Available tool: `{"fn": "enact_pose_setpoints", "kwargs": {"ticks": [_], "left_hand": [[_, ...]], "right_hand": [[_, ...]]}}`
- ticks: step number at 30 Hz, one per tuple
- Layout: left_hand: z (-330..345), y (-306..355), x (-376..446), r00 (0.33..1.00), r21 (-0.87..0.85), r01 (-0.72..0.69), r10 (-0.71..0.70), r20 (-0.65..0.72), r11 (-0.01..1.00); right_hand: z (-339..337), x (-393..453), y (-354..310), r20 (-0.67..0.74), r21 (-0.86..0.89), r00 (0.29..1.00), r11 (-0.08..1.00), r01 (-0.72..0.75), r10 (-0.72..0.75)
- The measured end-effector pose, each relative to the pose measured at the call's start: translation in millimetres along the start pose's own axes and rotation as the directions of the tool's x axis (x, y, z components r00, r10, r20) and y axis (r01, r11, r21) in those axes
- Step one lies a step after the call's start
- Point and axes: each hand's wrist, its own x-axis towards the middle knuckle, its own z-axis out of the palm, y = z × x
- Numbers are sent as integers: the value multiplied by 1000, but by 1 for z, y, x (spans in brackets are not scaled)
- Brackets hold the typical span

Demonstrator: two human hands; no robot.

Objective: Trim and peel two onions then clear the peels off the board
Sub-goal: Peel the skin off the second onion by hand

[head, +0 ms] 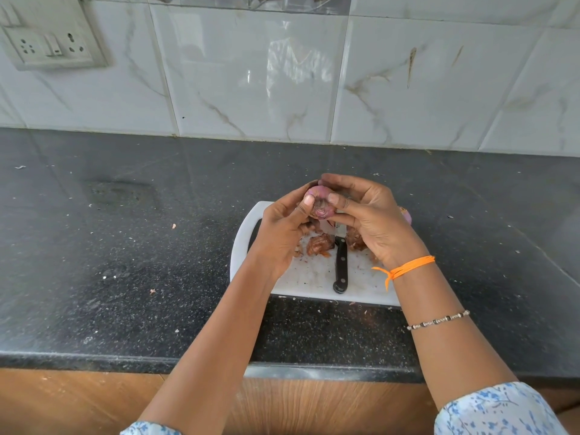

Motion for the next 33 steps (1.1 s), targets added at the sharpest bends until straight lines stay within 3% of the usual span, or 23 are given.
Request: {"fn": "enact_pose_setpoints", "kwargs": {"ticks": [8,14,33], "left_hand": [[-4,0,1,1000,-67,-21,21,3,998],[2,0,0,999,-5,-18,17,-31,1000],[1,3,0,999,-137,16,-23,-49,990]], "right_hand": [[0,0,0,62,43,998,999,4,-7],[11,1,5,-119,19,993,1000,-19,22],[-3,1,3,105,45,994,999,-15,10]]}}
